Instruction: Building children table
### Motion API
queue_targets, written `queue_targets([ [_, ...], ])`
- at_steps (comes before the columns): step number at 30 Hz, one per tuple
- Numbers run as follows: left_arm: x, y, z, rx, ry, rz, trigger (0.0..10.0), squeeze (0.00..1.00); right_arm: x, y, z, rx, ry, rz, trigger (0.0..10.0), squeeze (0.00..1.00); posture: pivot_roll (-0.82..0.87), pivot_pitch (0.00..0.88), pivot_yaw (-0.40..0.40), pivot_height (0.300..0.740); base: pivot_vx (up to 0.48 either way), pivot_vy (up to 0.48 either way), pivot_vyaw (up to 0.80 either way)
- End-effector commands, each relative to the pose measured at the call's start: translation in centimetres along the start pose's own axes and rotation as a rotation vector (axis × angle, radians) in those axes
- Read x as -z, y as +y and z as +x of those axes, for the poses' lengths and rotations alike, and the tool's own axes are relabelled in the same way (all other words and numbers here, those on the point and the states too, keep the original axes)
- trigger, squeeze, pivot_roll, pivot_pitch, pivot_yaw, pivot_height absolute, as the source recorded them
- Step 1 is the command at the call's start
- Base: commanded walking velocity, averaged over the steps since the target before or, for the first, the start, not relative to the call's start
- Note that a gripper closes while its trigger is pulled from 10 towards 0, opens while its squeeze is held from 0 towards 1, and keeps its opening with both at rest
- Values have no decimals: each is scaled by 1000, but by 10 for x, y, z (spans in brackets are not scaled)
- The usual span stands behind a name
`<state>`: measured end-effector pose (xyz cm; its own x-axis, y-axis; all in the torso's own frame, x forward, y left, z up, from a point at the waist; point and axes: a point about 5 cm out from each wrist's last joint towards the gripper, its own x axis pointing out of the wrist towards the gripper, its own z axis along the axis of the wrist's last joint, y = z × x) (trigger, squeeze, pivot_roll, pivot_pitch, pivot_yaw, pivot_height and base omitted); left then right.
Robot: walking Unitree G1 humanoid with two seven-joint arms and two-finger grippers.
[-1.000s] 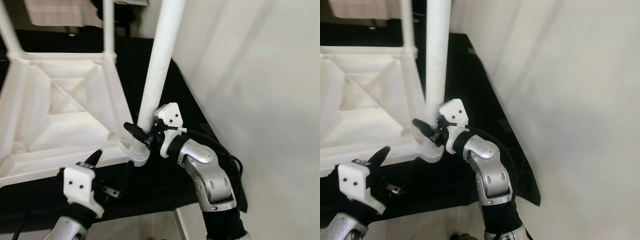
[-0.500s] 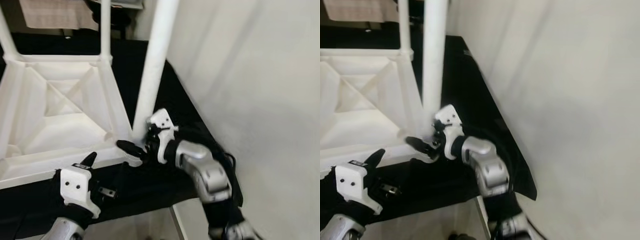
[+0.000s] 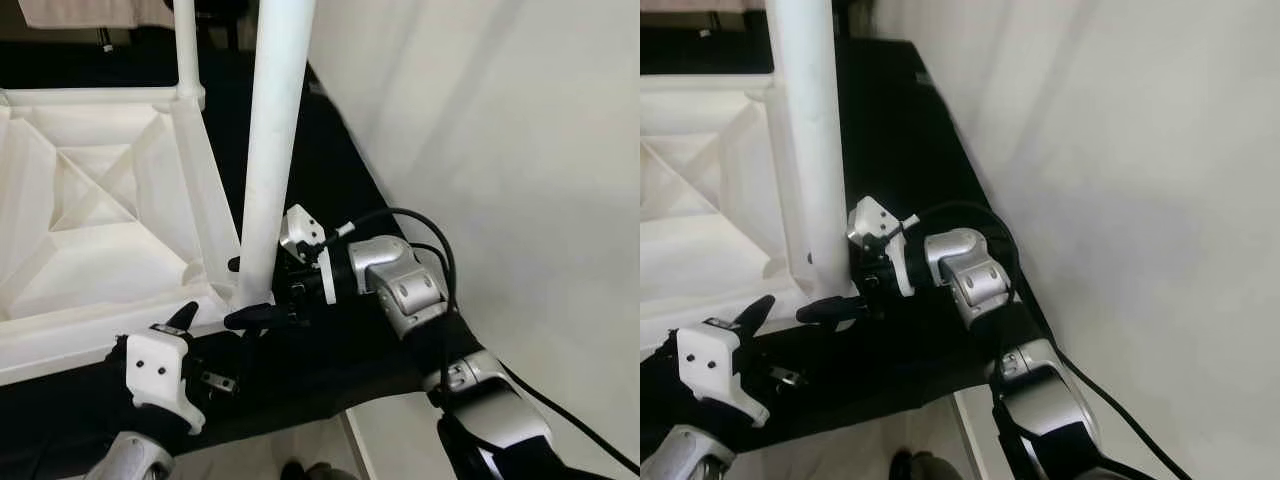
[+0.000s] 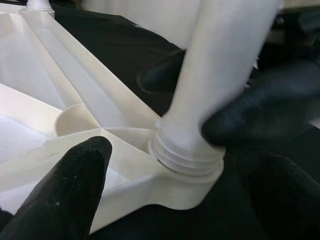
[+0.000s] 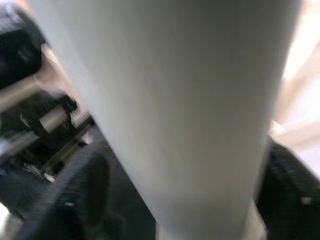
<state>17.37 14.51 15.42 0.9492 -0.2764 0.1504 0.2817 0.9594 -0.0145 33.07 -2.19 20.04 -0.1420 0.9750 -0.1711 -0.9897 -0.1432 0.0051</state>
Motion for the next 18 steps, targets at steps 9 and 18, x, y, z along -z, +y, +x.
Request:
queue_targets([
  [9, 0, -4, -5, 2, 15, 1, 10000, 0, -15, -2, -5, -200, -35, -51, 0, 0, 73, 204, -203, 740, 0, 0, 0],
  [18, 0, -3, -3, 1, 16, 2, 10000, 0, -16, -17, -34, 197, -109, -97, 0, 0, 42, 197, -193, 740, 0, 0, 0],
])
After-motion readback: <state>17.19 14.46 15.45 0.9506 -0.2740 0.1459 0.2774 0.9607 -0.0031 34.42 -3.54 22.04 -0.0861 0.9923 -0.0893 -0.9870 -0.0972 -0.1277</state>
